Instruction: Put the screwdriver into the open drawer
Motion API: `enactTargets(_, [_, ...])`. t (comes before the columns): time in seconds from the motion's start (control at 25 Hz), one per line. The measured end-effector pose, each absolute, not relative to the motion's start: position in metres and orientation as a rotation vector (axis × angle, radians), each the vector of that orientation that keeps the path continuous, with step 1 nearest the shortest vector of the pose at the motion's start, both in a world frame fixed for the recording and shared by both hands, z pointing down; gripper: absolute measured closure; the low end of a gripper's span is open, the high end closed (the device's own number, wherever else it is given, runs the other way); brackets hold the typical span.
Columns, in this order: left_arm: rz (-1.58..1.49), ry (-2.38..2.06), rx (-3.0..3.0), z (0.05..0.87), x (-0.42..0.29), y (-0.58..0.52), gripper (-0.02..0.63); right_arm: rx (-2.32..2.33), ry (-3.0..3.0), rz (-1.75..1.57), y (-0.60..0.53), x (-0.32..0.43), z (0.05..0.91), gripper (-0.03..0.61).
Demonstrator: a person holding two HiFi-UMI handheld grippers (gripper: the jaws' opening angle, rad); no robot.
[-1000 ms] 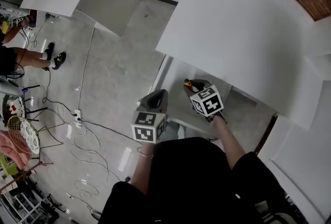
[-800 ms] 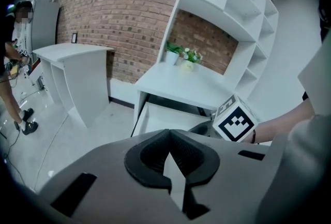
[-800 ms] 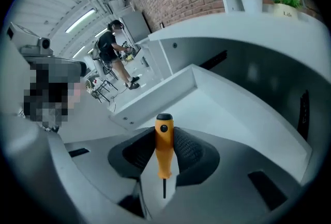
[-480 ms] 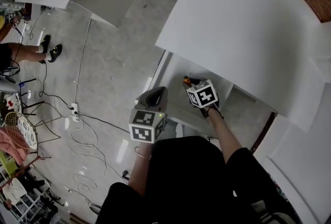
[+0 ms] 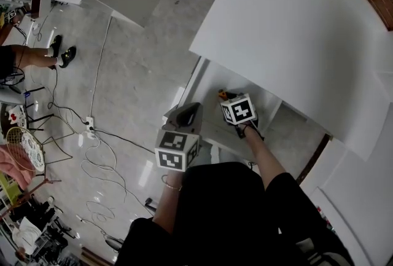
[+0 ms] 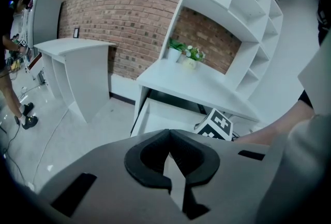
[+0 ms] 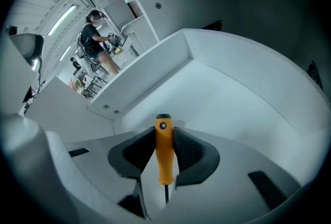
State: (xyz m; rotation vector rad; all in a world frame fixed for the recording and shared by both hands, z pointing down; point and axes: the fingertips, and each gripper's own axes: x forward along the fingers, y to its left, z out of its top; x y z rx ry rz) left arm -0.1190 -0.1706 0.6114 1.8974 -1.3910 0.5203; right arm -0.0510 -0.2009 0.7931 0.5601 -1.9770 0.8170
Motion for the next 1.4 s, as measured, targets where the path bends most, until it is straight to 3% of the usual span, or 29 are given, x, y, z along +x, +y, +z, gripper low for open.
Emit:
enactTargets(0.84, [0.515, -1.396, 1.888, 0.613, -0.119, -0.170, 0.604, 0.601, -1.925, 0.762, -0.190, -0.053, 0.812, 0.462])
enactTargets(1.24, [0.488, -1.426, 1.909, 0.604, -0.130, -0.170, 0.604, 0.683, -1.997, 0.819, -0.202, -0.058, 0.782, 0.443])
enactTargets(1.4, [0.461, -1.441, 1.937, 0.595, -0.133, -0.172, 0.606, 0.659, -2.042, 0.807, -0.199, -0.057, 0.763, 0.508])
